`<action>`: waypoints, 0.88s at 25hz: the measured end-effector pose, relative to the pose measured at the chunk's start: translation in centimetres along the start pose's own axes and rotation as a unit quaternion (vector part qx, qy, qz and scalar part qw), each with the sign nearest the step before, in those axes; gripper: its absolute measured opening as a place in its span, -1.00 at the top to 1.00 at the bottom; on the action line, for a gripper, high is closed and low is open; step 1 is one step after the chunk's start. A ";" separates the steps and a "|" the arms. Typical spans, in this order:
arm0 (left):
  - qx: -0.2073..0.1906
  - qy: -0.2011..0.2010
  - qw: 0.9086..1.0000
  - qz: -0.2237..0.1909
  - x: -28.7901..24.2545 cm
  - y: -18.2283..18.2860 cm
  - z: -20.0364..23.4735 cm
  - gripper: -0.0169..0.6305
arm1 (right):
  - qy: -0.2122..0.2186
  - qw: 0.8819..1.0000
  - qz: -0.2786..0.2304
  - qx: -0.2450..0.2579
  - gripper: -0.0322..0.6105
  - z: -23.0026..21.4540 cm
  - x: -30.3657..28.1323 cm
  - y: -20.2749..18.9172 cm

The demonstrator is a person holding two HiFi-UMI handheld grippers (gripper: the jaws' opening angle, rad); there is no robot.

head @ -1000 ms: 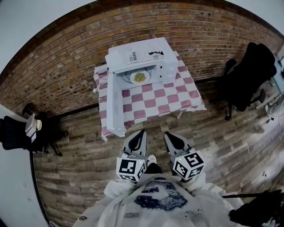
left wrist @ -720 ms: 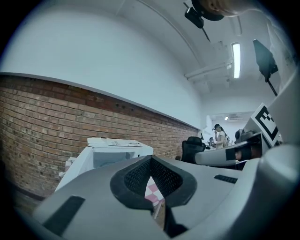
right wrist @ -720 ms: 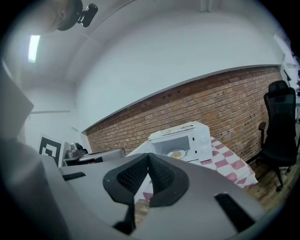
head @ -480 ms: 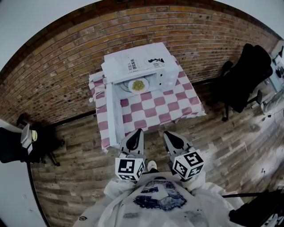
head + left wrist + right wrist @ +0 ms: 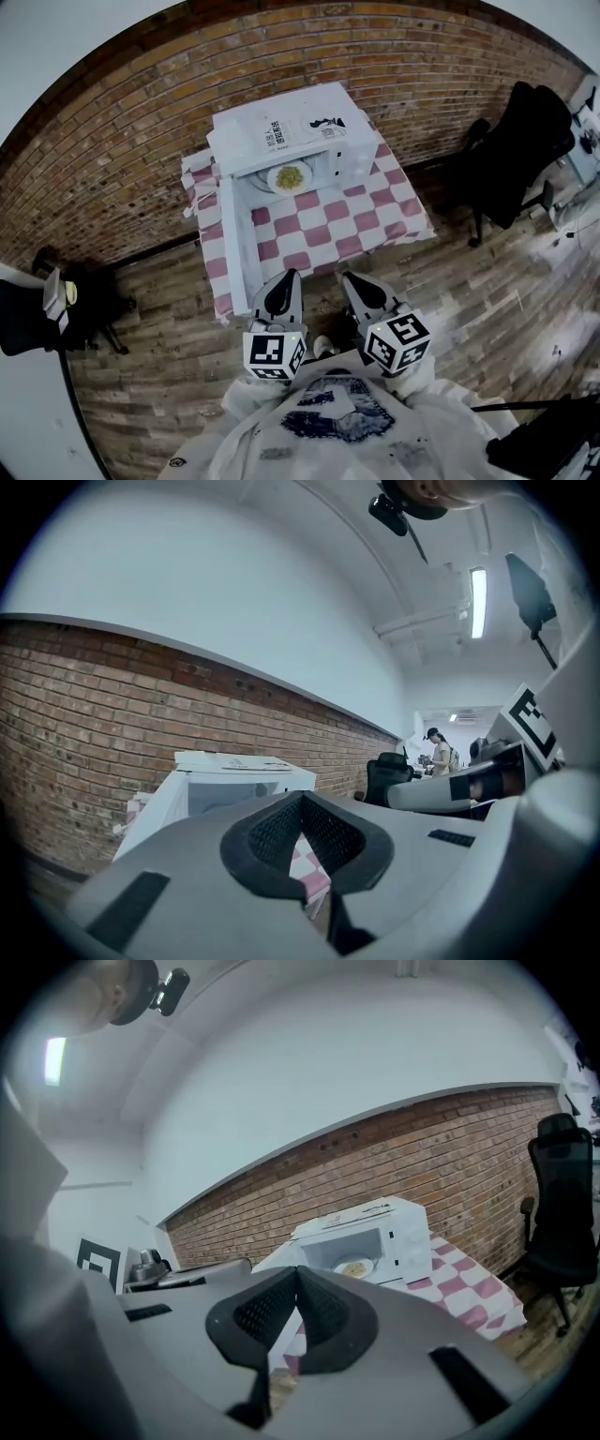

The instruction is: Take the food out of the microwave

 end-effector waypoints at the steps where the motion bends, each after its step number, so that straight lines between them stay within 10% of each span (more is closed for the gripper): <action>1: 0.001 -0.001 1.000 0.002 -0.2 -0.1 0.0 0.92 | 0.002 1.000 0.002 0.000 0.86 0.0 -0.2 0.0; 22: 0.021 0.046 0.998 0.028 -10.4 2.7 4.0 0.92 | 0.068 0.997 0.032 -0.004 0.86 -6.6 -10.1 6.8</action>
Point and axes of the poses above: the fingertips, and each gripper's own axes: x backward along the fingers, z to its left, y out of its top, the point moved 1 cm from there along x, backward along the fingers, and after that the axes turned 13 degrees about z, right-handed, at the moved point
